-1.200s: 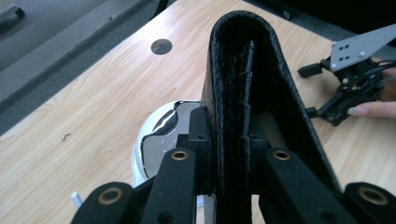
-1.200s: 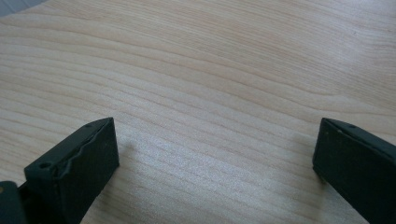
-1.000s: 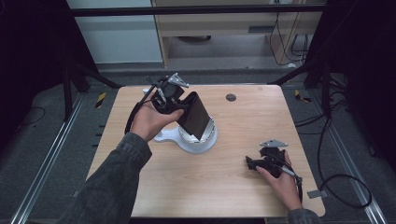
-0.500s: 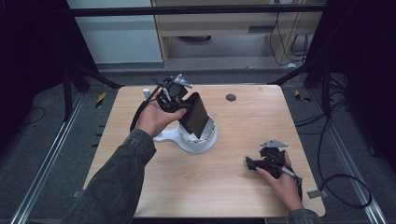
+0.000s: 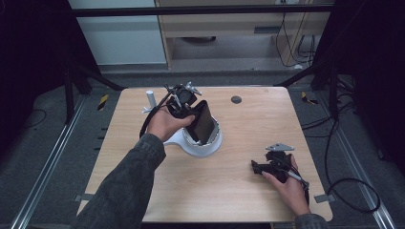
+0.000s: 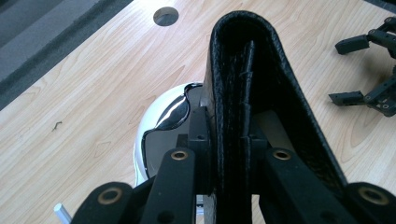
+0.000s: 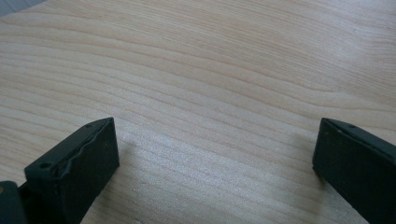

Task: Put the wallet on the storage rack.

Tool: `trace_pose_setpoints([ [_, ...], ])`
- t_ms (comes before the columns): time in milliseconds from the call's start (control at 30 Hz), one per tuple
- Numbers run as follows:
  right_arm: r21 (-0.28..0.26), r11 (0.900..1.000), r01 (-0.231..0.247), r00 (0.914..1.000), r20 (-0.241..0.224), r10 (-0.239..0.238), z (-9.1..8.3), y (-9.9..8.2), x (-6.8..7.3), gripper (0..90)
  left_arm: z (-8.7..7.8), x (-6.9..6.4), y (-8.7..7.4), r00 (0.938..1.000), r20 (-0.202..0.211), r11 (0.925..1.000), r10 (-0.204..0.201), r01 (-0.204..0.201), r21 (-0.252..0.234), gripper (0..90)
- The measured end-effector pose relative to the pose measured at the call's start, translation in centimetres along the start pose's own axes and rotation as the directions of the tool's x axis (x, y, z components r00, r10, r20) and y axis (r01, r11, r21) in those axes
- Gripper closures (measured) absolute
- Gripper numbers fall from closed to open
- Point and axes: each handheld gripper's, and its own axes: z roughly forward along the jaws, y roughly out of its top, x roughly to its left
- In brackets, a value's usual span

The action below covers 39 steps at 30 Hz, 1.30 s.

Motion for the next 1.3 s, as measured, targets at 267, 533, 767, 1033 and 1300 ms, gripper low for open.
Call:
trace_pose_setpoints([
  [267,-0.002,1.0,0.002,1.0,-0.002,-0.002,0.0,0.0,0.0,0.7,1.0,0.2,0.0,0.9999,0.008,0.9998,-0.014,0.014,0.016,79.5],
  [533,-0.003,1.0,0.001,1.0,-0.005,-0.001,0.0,0.0,0.1,0.7,1.8,1.0,0.2,0.9989,0.024,0.9988,-0.041,0.04,0.028,79.1],
  [767,-0.003,1.0,0.001,1.0,-0.006,-0.001,0.0,0.0,0.1,0.7,2.0,1.4,0.4,0.9986,0.018,0.9978,-0.049,0.048,0.046,78.2],
  [1033,-0.002,1.0,0.001,1.0,-0.006,-0.001,0.0,0.0,0.1,0.7,1.5,1.6,0.2,0.9985,-0.011,0.9986,-0.054,0.054,-0.001,69.9],
  [1300,-0.002,1.0,0.001,1.0,-0.007,-0.001,0.0,0.0,0.1,0.7,0.1,1.5,-0.1,0.998,-0.045,0.9972,-0.045,0.042,-0.062,65.4],
])
